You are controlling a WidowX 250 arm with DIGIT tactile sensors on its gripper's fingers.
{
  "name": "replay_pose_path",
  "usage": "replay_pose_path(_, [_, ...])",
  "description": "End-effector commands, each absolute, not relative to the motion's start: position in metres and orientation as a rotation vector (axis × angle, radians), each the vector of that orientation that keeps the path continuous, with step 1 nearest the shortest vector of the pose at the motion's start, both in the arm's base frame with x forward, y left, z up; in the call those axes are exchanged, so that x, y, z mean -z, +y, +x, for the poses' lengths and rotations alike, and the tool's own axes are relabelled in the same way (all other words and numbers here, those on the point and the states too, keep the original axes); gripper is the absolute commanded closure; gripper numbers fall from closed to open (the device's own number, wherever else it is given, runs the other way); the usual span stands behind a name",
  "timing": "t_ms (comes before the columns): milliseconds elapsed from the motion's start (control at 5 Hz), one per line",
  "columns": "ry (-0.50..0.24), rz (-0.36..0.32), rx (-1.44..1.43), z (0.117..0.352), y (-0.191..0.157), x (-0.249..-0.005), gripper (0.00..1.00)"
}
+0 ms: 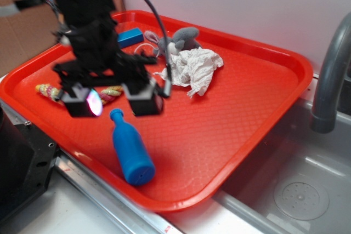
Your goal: Grab the blue bottle.
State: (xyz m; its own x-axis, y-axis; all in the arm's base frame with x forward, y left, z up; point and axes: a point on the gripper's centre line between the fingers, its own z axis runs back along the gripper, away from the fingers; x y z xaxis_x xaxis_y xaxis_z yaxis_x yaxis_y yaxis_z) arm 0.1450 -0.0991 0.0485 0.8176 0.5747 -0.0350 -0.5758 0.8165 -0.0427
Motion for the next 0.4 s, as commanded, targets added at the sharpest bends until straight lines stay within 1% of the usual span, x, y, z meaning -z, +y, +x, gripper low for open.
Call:
replay_pose_path(0, [0.066, -0.095, -0.589, 0.161, -0.121, -0.028, 0.00])
replay_pose_path(200, [0.098, -0.116, -0.570, 0.160, -0.134, -0.024, 0.00])
